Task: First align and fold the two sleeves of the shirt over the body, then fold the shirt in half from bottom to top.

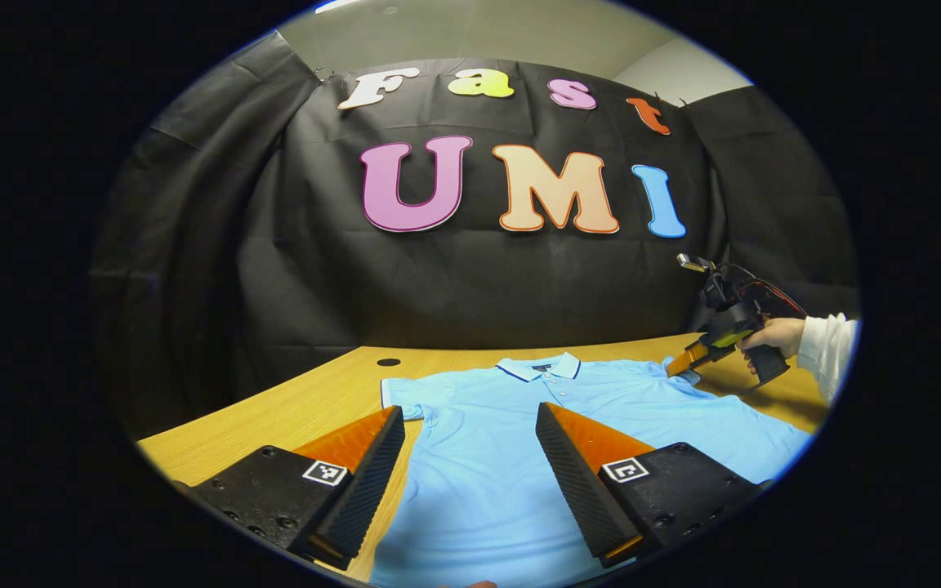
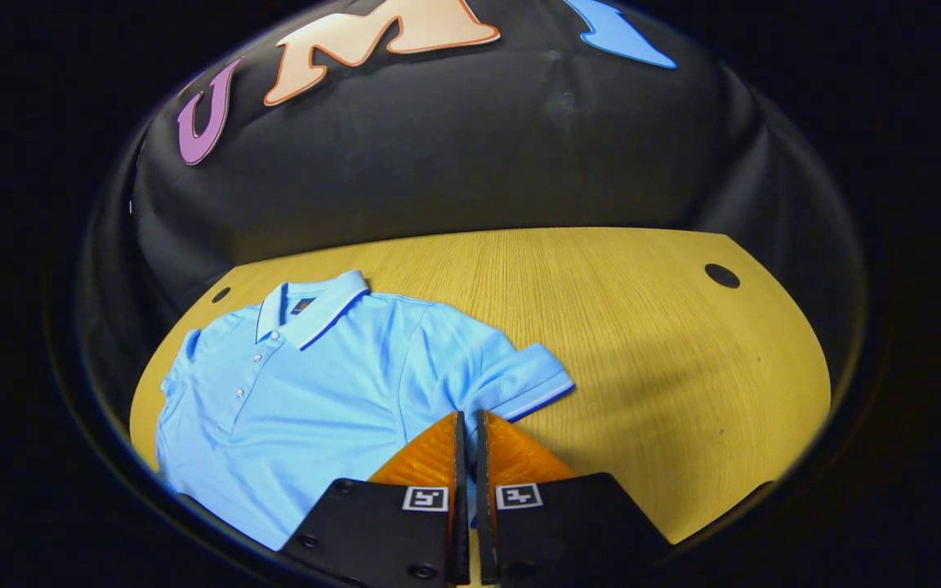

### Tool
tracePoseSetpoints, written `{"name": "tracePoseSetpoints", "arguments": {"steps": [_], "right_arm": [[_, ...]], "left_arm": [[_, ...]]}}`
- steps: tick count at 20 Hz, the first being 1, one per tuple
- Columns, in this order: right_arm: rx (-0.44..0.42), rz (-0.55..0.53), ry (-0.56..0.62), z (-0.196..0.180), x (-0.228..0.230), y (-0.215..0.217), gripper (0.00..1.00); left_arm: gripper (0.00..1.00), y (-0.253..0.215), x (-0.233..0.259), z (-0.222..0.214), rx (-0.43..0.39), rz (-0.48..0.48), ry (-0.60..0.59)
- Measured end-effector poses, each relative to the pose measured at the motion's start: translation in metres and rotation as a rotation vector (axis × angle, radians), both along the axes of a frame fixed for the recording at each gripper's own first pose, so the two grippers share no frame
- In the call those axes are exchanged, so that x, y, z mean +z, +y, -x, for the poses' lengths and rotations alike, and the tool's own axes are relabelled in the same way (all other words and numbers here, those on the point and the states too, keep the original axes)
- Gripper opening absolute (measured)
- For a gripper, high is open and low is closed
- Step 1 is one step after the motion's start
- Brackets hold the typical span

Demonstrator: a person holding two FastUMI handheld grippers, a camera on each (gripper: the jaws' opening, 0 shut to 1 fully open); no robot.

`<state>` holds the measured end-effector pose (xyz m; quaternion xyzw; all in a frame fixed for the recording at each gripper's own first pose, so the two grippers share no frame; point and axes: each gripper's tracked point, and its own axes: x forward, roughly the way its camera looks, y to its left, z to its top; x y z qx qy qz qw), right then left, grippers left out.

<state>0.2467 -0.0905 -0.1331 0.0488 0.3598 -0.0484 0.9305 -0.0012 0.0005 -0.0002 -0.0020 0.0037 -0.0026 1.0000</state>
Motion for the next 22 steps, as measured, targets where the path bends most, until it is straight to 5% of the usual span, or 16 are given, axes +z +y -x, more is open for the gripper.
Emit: {"name": "tracePoseSetpoints", "arguments": {"steps": [4, 8, 11, 17, 18, 19, 22], "right_arm": [[0.016, -0.077, -0.119, -0.015, 0.041, 0.027, 0.07], [0.084, -0.319, -0.207, -0.024, 0.075, 0.086, 0.06], [0.148, -0.49, -0.164, -0.015, 0.065, 0.125, 0.06], [0.218, -0.463, -0.124, -0.015, 0.031, 0.159, 0.09], [0.233, -0.462, -0.117, -0.013, 0.029, 0.164, 0.24], [0.246, -0.452, -0.116, -0.009, 0.029, 0.164, 0.21], [0.283, -0.387, -0.127, -0.006, 0.027, 0.163, 0.96]], "left_arm": [[0.96, 0.001, 0.0, -0.001, -0.001, 0.0, 0.0], [0.96, 0.001, 0.0, 0.0, -0.001, 0.0, 0.0], [0.97, 0.001, 0.0, 0.0, -0.002, 0.0, 0.0], [0.97, 0.001, 0.0, -0.001, -0.002, -0.002, 0.0], [0.96, 0.002, -0.001, 0.0, -0.001, -0.001, 0.0], [0.96, 0.002, 0.0, 0.0, -0.001, -0.001, -0.001], [0.96, 0.002, 0.001, -0.001, -0.001, -0.001, 0.0]]}}
